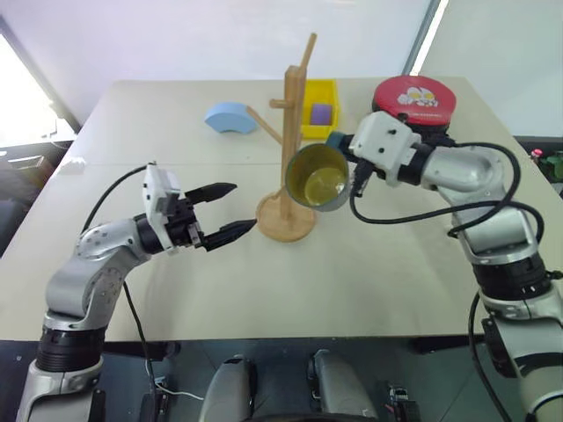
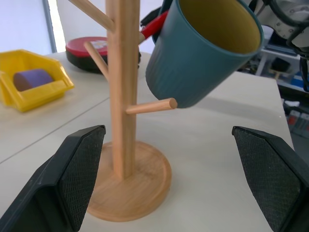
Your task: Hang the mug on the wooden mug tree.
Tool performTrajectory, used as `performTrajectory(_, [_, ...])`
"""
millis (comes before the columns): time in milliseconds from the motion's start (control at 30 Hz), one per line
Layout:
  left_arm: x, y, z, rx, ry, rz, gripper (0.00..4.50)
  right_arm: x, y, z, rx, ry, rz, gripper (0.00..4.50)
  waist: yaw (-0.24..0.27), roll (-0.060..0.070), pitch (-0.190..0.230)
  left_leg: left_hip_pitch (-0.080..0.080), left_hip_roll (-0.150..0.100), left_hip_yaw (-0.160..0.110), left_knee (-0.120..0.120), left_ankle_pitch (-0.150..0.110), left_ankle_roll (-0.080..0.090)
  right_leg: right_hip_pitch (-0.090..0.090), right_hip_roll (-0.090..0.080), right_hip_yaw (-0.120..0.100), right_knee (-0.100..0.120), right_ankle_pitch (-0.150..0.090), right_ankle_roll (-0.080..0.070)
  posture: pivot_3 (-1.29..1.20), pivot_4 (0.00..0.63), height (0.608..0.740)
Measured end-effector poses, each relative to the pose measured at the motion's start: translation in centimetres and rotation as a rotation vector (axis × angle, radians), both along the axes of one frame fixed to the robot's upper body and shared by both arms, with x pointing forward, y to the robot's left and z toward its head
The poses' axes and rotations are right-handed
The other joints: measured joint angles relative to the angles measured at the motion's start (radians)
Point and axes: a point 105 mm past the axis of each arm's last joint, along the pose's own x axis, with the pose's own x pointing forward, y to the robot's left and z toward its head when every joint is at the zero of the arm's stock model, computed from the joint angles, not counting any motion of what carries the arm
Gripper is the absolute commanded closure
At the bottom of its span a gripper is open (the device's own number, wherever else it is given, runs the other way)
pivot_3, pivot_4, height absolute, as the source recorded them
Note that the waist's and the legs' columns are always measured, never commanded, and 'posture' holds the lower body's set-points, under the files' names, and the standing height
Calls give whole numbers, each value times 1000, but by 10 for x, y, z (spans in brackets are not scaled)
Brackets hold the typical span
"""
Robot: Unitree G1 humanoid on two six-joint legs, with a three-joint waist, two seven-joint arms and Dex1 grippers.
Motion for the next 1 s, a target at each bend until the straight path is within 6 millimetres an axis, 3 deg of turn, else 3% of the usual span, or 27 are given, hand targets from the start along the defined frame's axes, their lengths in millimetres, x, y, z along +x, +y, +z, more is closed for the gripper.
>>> performTrajectory(200, [0,6,8,-32,-15,28,0,7,10,-3,-27,15,18,4468,1,0,0,-1,-1,0,0,0,0,0,-2,0,0,0,0,0,150,735])
performTrajectory(300, [1,6,9,-35,-14,30,0,7,11,-2,-30,16,23,3432,1,0,0,-1,-2,0,0,0,0,0,-3,0,0,0,0,0,150,735])
performTrajectory(400, [1,6,10,-39,-16,29,0,7,10,-1,-36,2,17,1932,1,0,0,-1,-2,0,0,0,0,0,-3,0,0,0,0,0,150,735])
performTrajectory(567, [1,5,11,-39,-22,29,0,6,4,4,-53,-24,-3,1932,1,0,0,-1,-2,0,0,0,0,0,-3,0,0,0,0,0,150,735])
performTrajectory(767, [14,21,5,-70,5,128,0,-19,-49,25,84,-33,-99,1932,6,-1,0,-1,-3,0,0,-1,1,1,-5,-1,-2,0,0,0,150,735])
performTrajectory(867, [24,40,-3,-60,16,245,0,-27,-78,8,225,58,-169,1932,5,-1,0,0,-3,0,-1,-1,1,1,-5,-1,-2,0,0,0,150,735])
performTrajectory(1000, [40,79,-31,-42,69,482,0,-34,-112,-49,471,225,-305,1932,1,-1,0,1,-2,0,-1,-1,1,1,-5,-1,0,0,1,0,150,735])
